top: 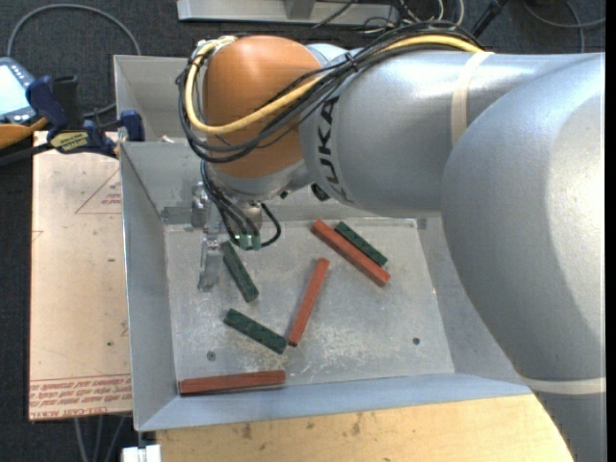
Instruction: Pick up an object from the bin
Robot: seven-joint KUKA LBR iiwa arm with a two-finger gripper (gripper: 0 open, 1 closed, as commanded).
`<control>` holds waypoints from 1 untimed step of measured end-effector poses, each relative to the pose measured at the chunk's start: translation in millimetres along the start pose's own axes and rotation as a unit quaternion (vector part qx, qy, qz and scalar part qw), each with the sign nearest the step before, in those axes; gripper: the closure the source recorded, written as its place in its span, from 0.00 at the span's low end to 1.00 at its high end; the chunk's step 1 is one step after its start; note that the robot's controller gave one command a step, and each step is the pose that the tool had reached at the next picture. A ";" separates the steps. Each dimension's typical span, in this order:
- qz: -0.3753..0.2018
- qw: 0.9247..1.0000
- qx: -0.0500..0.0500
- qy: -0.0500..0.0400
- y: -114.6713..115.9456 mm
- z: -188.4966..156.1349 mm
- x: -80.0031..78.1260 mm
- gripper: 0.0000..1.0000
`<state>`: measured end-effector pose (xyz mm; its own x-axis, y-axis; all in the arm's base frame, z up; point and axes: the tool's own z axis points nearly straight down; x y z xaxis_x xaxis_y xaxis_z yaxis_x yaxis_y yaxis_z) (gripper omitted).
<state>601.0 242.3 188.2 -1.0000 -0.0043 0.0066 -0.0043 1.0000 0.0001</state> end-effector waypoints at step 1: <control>-0.107 0.994 0.000 -0.001 -29.6 115.2 -4.8 0.00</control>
Offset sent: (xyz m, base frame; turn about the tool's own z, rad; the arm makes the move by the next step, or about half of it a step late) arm 0.0051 -0.0289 -0.1119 -0.2174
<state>605.1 212.7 73.0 -0.9760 -0.2177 0.0036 -0.2177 0.9760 0.0003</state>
